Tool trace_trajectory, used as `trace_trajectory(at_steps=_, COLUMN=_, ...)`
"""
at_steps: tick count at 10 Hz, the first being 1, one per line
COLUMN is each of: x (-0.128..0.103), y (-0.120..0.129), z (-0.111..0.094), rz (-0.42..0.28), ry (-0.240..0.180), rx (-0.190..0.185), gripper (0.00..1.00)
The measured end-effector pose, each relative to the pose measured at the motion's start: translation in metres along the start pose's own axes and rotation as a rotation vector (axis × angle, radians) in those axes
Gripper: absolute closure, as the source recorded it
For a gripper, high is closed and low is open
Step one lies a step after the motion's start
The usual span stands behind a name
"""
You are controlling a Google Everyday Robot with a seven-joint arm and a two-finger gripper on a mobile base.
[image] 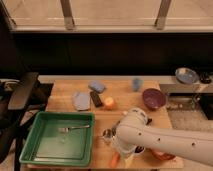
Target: Place pepper in red bowl
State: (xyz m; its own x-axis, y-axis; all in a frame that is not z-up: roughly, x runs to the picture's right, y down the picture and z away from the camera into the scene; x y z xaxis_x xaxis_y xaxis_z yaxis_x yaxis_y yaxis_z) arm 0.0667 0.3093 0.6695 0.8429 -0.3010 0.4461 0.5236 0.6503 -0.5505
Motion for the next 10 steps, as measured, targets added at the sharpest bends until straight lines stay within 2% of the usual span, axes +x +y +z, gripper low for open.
trace_trajectory(at_steps=3, x=0.001, y=-0.001, z=0.002, rz=0.006, ry=0.006, rx=0.000, gripper=0.32)
trace_trajectory(at_steps=7, x=0.004, y=-0.007, z=0.020, rz=0.023, ry=0.026, rx=0.000, gripper=0.32)
trace_trajectory(at_steps=10, x=0.011, y=-0.008, z=0.034, rz=0.028, ry=-0.021, rx=0.011, gripper=0.32)
